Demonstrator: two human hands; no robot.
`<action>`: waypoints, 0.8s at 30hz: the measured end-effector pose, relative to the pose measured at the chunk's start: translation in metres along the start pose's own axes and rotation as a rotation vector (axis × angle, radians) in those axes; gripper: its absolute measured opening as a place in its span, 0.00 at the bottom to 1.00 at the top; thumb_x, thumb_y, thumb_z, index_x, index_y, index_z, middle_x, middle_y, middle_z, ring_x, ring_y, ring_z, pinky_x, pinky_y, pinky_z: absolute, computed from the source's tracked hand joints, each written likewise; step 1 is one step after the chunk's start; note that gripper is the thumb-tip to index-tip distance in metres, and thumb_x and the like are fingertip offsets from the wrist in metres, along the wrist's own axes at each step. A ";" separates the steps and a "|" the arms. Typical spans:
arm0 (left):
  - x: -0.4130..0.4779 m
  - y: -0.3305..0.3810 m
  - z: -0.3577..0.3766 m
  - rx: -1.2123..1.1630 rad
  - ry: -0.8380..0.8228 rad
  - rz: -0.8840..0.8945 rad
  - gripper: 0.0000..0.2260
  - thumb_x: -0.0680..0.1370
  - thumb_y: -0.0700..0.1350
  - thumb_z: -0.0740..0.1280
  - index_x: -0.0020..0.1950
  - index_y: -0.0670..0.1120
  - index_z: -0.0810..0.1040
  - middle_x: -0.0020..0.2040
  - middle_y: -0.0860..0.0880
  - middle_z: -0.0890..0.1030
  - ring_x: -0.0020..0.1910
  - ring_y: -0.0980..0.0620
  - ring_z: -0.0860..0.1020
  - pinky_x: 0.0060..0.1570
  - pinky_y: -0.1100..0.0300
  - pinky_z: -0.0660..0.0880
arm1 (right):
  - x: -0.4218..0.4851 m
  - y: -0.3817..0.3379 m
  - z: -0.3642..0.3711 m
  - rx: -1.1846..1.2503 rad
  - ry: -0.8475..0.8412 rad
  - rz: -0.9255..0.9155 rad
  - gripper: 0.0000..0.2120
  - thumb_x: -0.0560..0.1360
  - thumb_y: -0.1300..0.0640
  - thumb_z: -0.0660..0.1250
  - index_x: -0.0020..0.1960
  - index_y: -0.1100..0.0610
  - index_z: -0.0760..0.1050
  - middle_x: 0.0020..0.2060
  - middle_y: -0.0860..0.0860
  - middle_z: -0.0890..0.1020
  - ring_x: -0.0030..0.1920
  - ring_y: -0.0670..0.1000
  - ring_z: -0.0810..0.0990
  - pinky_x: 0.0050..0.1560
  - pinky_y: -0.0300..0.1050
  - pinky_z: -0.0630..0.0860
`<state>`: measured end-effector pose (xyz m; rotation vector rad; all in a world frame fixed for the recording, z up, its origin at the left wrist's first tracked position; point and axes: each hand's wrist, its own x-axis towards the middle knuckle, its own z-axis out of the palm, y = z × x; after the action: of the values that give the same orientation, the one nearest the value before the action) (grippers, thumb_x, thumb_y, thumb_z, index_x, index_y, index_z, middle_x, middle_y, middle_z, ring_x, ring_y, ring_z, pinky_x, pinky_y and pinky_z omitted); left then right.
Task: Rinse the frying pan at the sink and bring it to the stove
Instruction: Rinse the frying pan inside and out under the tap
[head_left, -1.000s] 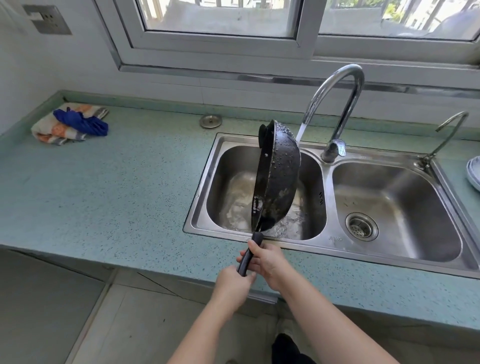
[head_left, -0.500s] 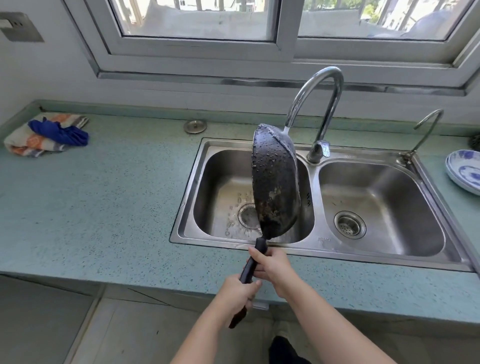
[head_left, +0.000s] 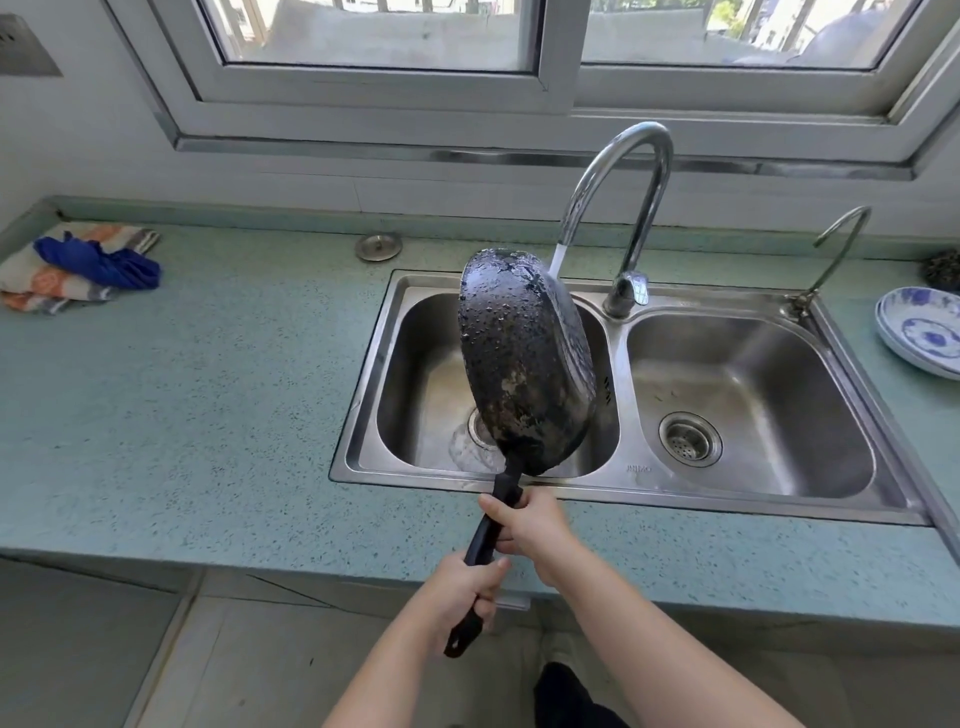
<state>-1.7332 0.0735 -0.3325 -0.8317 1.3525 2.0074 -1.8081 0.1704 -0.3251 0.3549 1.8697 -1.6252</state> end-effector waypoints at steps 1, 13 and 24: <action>0.000 -0.001 -0.001 -0.028 -0.012 -0.006 0.09 0.79 0.39 0.62 0.40 0.45 0.67 0.22 0.54 0.66 0.17 0.59 0.63 0.18 0.68 0.63 | 0.001 0.001 0.001 -0.021 0.007 -0.003 0.10 0.72 0.56 0.71 0.38 0.55 0.71 0.35 0.52 0.78 0.39 0.53 0.80 0.35 0.39 0.78; 0.003 -0.005 -0.005 -0.027 -0.010 -0.025 0.08 0.79 0.41 0.62 0.40 0.45 0.69 0.23 0.51 0.68 0.18 0.57 0.67 0.20 0.66 0.67 | 0.003 0.003 0.004 -0.100 0.051 -0.010 0.10 0.69 0.54 0.73 0.39 0.54 0.72 0.38 0.52 0.80 0.47 0.58 0.83 0.40 0.45 0.81; -0.004 -0.003 0.016 0.629 0.569 0.203 0.08 0.73 0.43 0.65 0.34 0.47 0.71 0.28 0.50 0.75 0.20 0.54 0.73 0.21 0.66 0.66 | 0.002 0.000 0.011 -0.168 0.072 0.023 0.19 0.68 0.51 0.74 0.49 0.63 0.75 0.46 0.60 0.83 0.46 0.60 0.83 0.47 0.53 0.82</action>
<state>-1.7316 0.0895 -0.3266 -1.0163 2.3018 1.3543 -1.8063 0.1599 -0.3270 0.3655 2.0322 -1.4451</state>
